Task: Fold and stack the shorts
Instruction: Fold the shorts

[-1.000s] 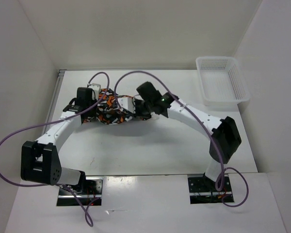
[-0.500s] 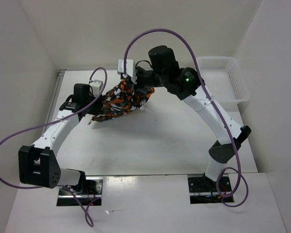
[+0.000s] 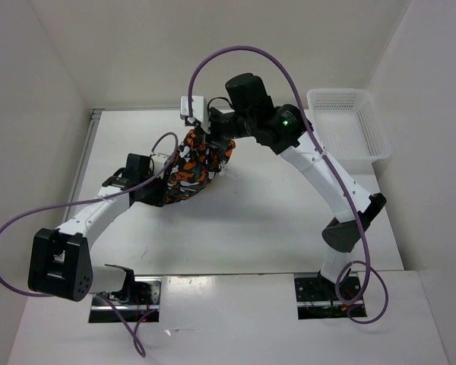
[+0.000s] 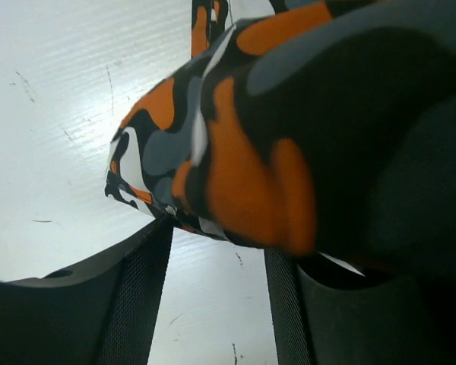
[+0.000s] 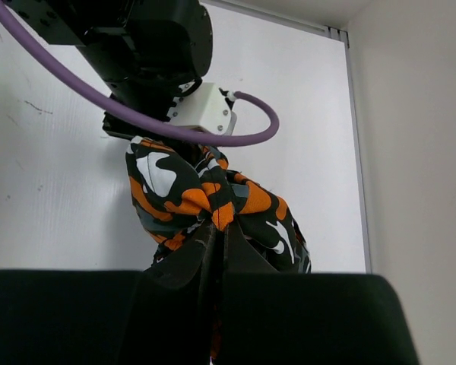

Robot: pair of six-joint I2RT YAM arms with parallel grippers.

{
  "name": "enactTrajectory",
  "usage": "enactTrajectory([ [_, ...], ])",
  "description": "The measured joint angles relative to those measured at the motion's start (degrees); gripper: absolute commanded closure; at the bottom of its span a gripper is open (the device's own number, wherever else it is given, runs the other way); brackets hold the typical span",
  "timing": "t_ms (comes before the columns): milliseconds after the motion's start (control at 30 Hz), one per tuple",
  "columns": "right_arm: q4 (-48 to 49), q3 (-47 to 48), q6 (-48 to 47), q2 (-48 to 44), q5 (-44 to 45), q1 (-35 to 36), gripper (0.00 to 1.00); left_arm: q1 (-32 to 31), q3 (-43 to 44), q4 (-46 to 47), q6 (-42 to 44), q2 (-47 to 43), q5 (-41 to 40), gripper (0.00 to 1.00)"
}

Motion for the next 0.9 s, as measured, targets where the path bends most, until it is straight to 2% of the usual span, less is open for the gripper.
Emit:
enactTrajectory([
  [200,-0.2,0.1,0.0,0.1,0.0,0.0,1.0,-0.5,-5.8,5.6,0.0,-0.1,-4.0,0.32],
  [467,-0.3,-0.4,-0.4,0.2,0.1,0.0,1.0,-0.5,-6.8,14.2,0.0,-0.1,-11.6,0.32],
  [533,-0.3,-1.2,-0.5,0.2,0.1,0.0,1.0,-0.5,-6.6,15.0,0.0,-0.2,-12.7,0.28],
  [567,-0.4,-1.6,-0.7,0.2,0.1,0.0,1.0,-0.5,-6.6,15.2,0.0,-0.3,-12.9,0.21],
  [700,-0.5,-2.2,-1.0,0.2,0.3,0.0,1.0,-0.4,-7.8,16.0,0.2,-3.0,-11.8,0.04],
  [767,-0.5,-2.3,-1.1,0.2,0.3,0.0,1.0,0.3,-8.0,16.7,0.1,-4.0,-9.4,0.01],
  [900,-0.5,-3.7,-1.9,-0.2,0.5,0.0,1.0,4.6,-6.3,16.6,0.0,-2.2,-3.1,0.01],
])
